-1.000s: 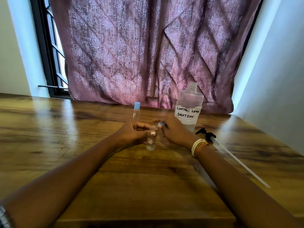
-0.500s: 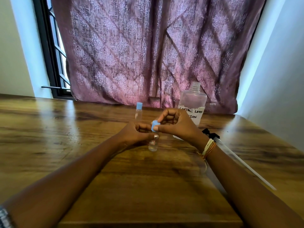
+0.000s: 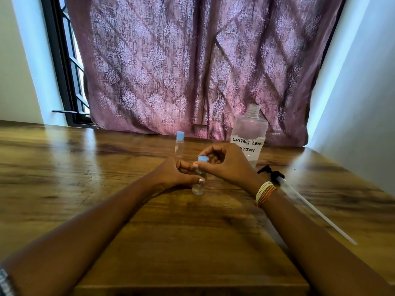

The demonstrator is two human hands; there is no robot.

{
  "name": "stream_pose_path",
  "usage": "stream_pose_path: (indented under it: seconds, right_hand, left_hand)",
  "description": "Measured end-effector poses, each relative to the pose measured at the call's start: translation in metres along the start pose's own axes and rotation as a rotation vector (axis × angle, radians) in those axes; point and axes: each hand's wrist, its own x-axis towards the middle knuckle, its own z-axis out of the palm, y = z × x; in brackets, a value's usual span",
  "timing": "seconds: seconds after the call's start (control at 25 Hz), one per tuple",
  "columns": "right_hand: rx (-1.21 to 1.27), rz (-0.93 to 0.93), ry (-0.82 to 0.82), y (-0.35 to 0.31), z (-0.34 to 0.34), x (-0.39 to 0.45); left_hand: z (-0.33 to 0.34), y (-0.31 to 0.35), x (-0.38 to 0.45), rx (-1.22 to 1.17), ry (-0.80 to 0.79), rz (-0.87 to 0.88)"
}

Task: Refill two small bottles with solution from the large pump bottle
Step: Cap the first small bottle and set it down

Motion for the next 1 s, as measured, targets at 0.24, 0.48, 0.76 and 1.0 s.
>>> stream_pose_path:
  seconds: [0.24, 0.48, 0.76, 1.0]
  right_hand:
    - [-0.292, 0.003, 0.173, 0.000, 0.016, -0.002]
    - [0.216, 0.016, -0.154, 0.000, -0.002, 0.001]
    - [0.104, 0.046, -0.056, 0.000, 0.006, 0.001]
    - [0.227, 0.058, -0.099, 0.002, -0.005, 0.002]
  left_hand:
    - [-0.001, 0.000, 0.001, 0.056, 0.042, 0.014]
    - [-0.001, -0.006, 0.004, -0.009, 0.026, 0.021]
    - [-0.002, -0.003, 0.004, 0.030, 0.000, 0.037]
    - [-0.003, -0.007, 0.007, 0.015, 0.038, 0.004]
